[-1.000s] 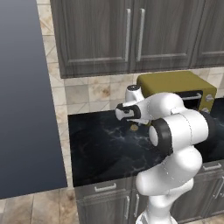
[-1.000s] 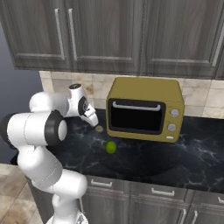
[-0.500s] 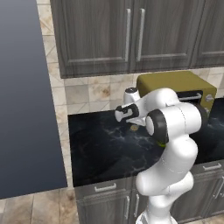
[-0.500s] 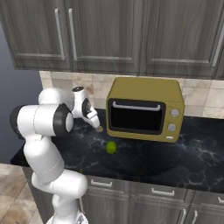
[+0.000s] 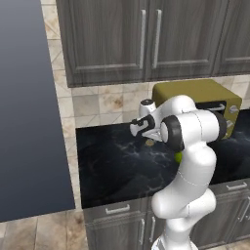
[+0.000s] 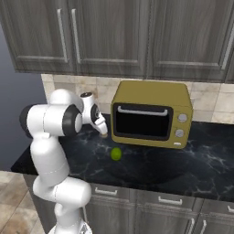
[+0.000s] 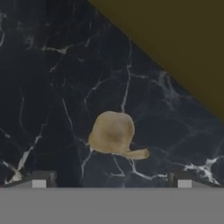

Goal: Place the beer on the top shelf of the fridge to keep it out of children's reach, and place the lime and garlic on lower shelves for easy access.

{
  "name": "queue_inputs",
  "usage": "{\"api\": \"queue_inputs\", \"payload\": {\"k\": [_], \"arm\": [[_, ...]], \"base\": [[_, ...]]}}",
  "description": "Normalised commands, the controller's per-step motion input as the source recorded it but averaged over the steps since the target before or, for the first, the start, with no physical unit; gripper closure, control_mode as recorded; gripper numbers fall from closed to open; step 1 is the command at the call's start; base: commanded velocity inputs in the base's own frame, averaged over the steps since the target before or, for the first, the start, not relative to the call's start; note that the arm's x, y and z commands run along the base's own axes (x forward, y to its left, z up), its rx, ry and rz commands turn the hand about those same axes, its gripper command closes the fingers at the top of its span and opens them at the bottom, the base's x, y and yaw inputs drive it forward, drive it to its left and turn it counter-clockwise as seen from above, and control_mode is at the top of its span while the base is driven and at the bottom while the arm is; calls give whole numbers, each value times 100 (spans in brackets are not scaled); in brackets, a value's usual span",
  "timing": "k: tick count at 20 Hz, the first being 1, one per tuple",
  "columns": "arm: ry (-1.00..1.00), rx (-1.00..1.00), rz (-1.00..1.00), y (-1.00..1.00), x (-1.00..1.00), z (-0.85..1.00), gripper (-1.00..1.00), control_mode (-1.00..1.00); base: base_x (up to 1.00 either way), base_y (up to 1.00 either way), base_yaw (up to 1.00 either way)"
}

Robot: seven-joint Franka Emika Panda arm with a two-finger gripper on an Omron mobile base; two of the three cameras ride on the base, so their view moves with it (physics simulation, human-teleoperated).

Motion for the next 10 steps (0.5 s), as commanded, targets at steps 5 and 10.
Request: {"api": "queue_inputs", "payload": {"k": [5,10], "arm": [[0,0,-6,-8,22,-14,-100,-100],[0,0,-6,0,22,-17,-100,-100]], "base": [[0,0,0],[0,0,0]]}}
